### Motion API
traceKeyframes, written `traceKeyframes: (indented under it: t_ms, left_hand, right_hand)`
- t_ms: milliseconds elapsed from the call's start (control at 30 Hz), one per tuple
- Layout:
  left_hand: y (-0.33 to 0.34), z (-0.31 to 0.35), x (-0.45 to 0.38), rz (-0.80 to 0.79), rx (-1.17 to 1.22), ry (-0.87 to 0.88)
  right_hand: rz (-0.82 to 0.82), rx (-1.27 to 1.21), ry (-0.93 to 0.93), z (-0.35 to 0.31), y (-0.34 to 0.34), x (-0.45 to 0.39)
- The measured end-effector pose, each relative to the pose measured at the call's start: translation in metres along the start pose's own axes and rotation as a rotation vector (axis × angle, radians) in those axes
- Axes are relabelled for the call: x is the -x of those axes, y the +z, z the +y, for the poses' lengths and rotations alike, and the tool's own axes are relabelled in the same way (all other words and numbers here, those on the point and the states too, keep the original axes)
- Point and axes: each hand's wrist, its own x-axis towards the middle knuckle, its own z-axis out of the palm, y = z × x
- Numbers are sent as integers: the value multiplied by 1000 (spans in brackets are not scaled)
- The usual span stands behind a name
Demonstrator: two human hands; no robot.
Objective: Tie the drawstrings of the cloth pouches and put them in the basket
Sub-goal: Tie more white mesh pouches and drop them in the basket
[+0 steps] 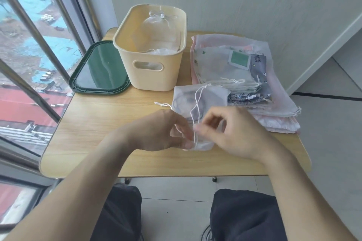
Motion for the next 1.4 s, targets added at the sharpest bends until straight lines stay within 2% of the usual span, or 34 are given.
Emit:
traceKeyframes:
  t_ms: [100, 267, 433, 600, 733, 1000, 1167, 1400]
  left_hand:
    - [-1, -2, -3, 24, 26, -16]
    - [-4, -4, -3, 53, 73, -65]
    - [3, -4, -7, 126, 68, -127]
    - [-4, -3, -3, 139, 143, -65]
    - [-3, -3, -3, 158, 80, -17]
    - [4, 1, -6, 408, -69, 173]
    - [14, 9, -13, 431, -85, 250]
    - [11, 6, -11, 496, 61, 140]
  right_hand:
    - [-71, 94, 23, 4, 16, 3]
    - [-119, -103, -15, 9, 20, 1]
    - [-37, -230, -23, 12, 24, 2]
    - [55, -326, 129, 23, 29, -3]
    - [77, -312, 145, 25, 28, -3]
    - [60, -212, 181, 22, 28, -2]
    - [44, -359, 166, 23, 34, -6]
    - [-10, -800, 266, 17, 39, -5]
